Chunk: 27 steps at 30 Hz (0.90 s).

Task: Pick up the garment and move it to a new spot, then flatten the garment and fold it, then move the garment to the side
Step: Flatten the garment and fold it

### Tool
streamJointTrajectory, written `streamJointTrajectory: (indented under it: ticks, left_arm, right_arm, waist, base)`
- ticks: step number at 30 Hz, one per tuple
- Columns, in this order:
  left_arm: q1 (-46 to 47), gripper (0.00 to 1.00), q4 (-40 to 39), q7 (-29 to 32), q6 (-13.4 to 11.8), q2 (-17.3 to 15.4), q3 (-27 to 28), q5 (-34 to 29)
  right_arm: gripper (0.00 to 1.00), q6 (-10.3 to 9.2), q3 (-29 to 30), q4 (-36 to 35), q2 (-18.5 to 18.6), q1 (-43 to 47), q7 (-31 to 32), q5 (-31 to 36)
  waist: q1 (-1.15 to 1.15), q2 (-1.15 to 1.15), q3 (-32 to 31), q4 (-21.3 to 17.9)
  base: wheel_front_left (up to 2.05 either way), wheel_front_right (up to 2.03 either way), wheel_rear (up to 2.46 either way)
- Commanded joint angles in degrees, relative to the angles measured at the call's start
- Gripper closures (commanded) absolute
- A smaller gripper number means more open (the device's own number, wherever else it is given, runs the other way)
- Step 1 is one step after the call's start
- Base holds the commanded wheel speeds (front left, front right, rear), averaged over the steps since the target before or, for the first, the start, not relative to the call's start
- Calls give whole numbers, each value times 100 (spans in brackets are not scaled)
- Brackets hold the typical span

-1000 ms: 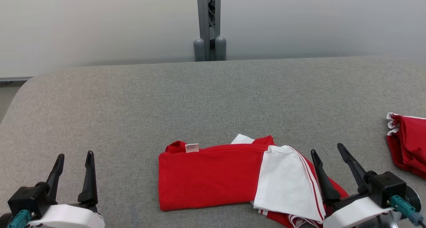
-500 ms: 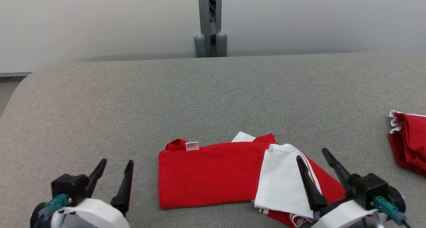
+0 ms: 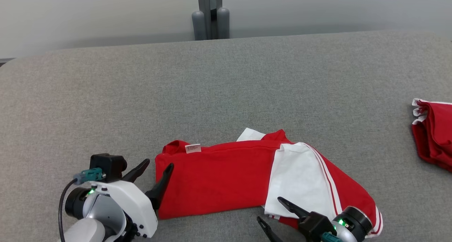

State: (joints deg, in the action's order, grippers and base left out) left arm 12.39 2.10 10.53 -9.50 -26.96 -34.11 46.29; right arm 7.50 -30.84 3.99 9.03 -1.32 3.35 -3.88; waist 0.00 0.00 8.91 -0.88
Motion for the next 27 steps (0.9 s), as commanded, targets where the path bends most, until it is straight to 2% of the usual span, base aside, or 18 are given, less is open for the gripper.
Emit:
streamJointTrajectory:
  ticks: [1, 8, 13, 14, 15, 16, 17, 22, 27]
  left_arm:
    - [190, 0, 121, 43, 109, 41, 31, 108]
    - [542, 0, 599, 197, 417, 187, 65, 382]
    - [714, 0, 895, 301, 529, 232, 55, 486]
    - [725, 2, 923, 292, 531, 252, 68, 502]
    - [745, 21, 952, 287, 546, 266, 71, 521]
    - [755, 53, 993, 299, 555, 268, 63, 533]
    - [769, 100, 1029, 275, 558, 277, 85, 553]
    - [808, 100, 1090, 184, 600, 279, 95, 515]
    - [773, 100, 814, 12, 442, 131, 146, 326]
  right_arm:
    - [0, -2, -66, 12, 116, -106, 41, 75]
    - [0, -2, -208, 14, 272, -295, 104, 172]
    - [0, -2, -223, 67, 255, -377, 65, 130]
    - [5, -2, -223, 78, 249, -379, 58, 129]
    - [22, -2, -219, 92, 243, -384, 62, 137]
    - [31, -2, -245, 121, 234, -387, 84, 111]
    - [100, -2, -260, 135, 234, -412, 97, 102]
    - [100, -2, -86, 57, 160, -396, -66, -43]
    - [100, -2, 325, -316, 47, -351, -299, -146]
  waist:
    - [0, 0, 115, -16]
    - [0, 0, 353, -52]
    - [0, 0, 463, -65]
    - [0, 0, 483, -67]
    - [0, 0, 501, -69]
    - [0, 0, 515, -73]
    - [0, 0, 528, -78]
    - [0, 0, 502, -123]
    - [0, 0, 411, -154]
  base:
    - [0, 0, 0]
    - [0, 0, 0]
    - [0, 0, 0]
    - [0, 0, 0]
    - [0, 0, 0]
    - [0, 0, 0]
    - [0, 0, 0]
    - [0, 0, 0]
    - [0, 0, 0]
